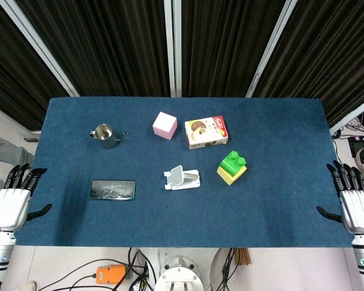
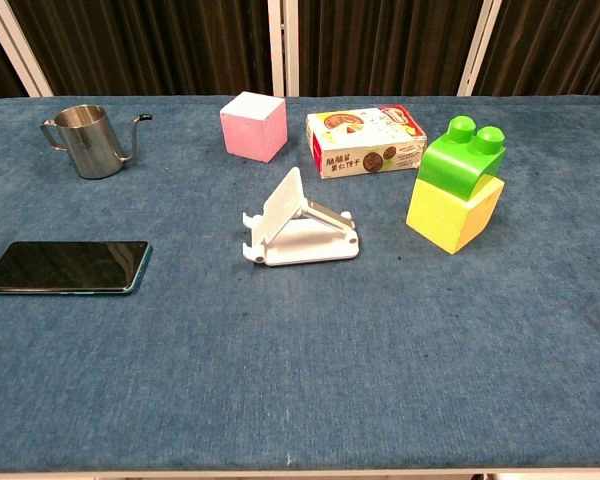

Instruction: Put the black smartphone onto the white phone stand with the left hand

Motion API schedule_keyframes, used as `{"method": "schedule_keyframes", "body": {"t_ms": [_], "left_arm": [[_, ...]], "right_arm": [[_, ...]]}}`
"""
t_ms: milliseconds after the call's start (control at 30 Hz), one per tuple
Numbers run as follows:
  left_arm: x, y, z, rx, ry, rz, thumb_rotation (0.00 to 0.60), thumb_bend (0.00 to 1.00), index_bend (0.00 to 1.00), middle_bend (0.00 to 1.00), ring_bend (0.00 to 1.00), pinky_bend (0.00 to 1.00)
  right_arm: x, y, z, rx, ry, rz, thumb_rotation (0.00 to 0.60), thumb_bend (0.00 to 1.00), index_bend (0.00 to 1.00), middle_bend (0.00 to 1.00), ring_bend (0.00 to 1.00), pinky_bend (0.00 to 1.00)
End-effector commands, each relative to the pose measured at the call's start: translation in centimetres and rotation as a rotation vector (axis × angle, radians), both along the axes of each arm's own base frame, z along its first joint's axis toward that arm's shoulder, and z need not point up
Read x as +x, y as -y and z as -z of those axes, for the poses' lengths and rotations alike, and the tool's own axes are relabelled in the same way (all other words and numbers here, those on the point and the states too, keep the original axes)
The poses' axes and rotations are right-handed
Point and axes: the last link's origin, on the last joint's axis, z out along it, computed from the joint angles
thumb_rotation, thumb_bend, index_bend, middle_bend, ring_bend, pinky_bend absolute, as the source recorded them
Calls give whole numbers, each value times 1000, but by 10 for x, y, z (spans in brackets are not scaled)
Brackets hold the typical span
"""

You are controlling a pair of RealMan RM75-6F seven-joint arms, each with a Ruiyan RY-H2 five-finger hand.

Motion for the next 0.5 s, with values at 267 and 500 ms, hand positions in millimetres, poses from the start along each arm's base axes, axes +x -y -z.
{"method": "schedule_keyframes", "body": {"t_ms": [267,500], "left_arm": [[18,-23,23,-75,5,40,600,81,210,162,32,0],[45,-55,67,-251,-30,75,600,130,258,163,36,0]], "right_arm": [[6,6,-6,-13,-15,-19,600,90,0,85,0,95],[8,6,-11,-28,-20,-22,600,90,0,73,0,95]]}}
